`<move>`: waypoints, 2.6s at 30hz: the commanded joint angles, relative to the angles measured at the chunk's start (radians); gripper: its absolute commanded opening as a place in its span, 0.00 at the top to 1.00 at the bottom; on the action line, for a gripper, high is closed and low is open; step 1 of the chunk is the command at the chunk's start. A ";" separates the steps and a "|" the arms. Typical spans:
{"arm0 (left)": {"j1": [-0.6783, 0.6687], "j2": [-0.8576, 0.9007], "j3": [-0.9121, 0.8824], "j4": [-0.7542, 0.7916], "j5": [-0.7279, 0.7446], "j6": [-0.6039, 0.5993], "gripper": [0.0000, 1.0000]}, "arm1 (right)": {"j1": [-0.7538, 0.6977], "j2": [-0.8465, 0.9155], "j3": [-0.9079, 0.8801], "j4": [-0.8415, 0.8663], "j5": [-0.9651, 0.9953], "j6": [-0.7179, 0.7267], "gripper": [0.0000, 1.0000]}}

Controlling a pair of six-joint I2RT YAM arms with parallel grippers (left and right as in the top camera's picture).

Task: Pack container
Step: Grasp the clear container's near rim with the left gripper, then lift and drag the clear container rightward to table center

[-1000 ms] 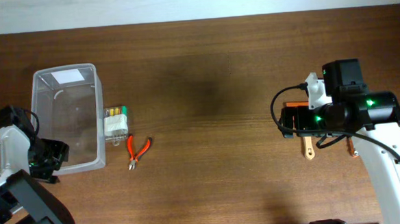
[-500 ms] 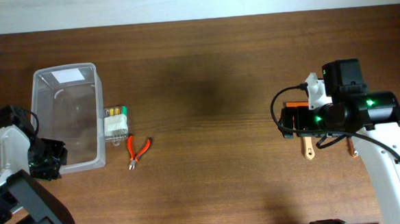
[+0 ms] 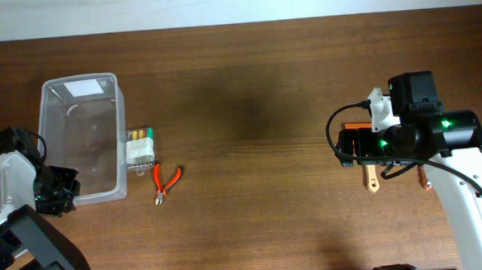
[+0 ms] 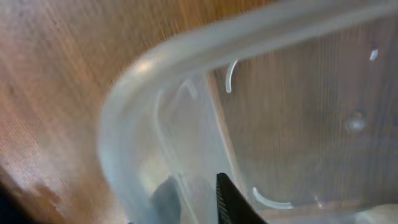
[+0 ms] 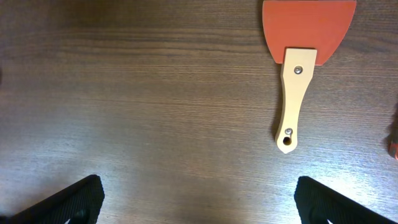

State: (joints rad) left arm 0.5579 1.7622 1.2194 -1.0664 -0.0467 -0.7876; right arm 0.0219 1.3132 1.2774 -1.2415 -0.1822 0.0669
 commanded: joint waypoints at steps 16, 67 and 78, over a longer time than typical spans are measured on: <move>0.001 -0.023 -0.007 0.016 0.042 0.018 0.98 | -0.003 0.002 0.020 -0.001 0.010 -0.011 0.01; -0.877 0.002 0.165 0.039 -0.029 0.622 0.98 | -0.003 0.002 0.020 0.026 0.116 0.000 0.01; -0.877 0.071 0.164 0.083 -0.029 0.621 0.98 | -0.003 0.002 0.020 0.024 0.116 0.000 0.01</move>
State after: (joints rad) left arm -0.3214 1.8240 1.3891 -0.9966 -0.0563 -0.1787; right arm 0.0219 1.3132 1.2778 -1.2186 -0.0826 0.0673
